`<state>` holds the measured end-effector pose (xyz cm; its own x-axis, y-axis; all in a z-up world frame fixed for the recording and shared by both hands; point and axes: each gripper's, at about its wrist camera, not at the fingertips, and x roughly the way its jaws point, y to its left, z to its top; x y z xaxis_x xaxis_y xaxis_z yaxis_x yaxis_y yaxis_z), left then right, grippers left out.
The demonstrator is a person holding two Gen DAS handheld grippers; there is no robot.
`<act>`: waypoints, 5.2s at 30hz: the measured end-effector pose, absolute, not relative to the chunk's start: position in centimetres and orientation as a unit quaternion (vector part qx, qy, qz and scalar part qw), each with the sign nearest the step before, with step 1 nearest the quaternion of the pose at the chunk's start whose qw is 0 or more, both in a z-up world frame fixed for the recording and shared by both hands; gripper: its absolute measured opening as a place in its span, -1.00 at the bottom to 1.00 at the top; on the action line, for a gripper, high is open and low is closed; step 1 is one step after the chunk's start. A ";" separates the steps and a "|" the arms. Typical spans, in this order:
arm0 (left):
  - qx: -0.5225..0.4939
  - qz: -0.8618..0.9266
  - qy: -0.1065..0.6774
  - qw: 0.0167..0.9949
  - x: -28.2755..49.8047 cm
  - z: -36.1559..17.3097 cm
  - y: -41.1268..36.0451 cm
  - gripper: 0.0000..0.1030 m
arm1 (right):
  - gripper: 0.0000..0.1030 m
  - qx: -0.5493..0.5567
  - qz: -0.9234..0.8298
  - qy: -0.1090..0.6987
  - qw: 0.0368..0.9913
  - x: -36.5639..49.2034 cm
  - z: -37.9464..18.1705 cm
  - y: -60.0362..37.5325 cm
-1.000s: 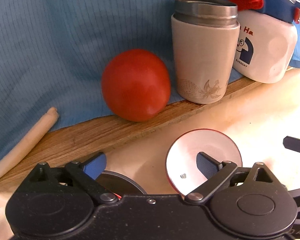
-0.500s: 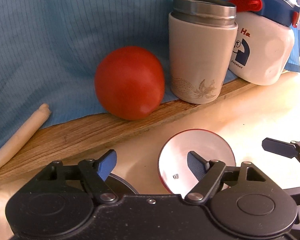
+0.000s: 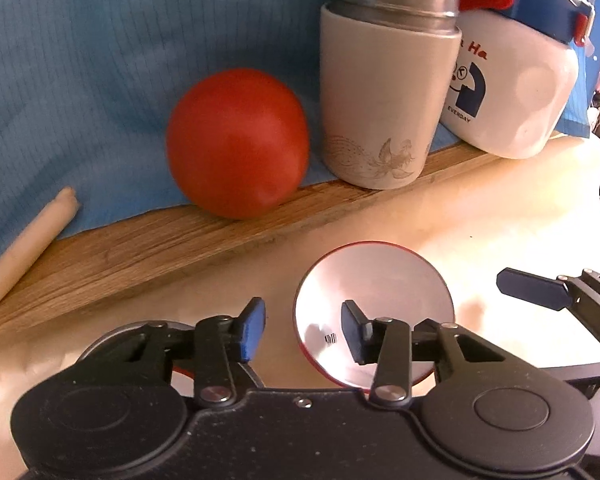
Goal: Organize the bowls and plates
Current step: 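Move both tools to the other white bowl and close on its rim, then lift the second white bowl with both tools and carry it over the steel bowl, then lower the second white bowl into the bowl stack and open both tools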
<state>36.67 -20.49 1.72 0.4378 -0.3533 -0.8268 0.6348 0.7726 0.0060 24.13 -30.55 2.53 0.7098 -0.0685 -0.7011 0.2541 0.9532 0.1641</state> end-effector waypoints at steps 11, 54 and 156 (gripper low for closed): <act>0.195 -0.298 0.418 0.836 35.9 1.9 -20.9 -0.41 | 0.43 0.132 -0.077 0.371 0.916 24.0 2.4 -30.5; 0.152 -0.305 0.348 0.874 29.3 8.3 -18.1 -0.92 | -0.76 0.172 -0.080 0.335 0.923 21.2 5.8 -30.1; 0.061 -0.209 0.427 0.878 34.0 5.4 -5.3 -0.82 | -0.57 0.114 0.065 0.405 0.905 27.0 5.7 -20.2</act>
<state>33.96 -5.26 5.43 0.5488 -0.3147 -0.7744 0.4186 0.9054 -0.0712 26.98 -20.25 5.74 0.6634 0.2103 -0.7181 -0.0264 0.9657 0.2585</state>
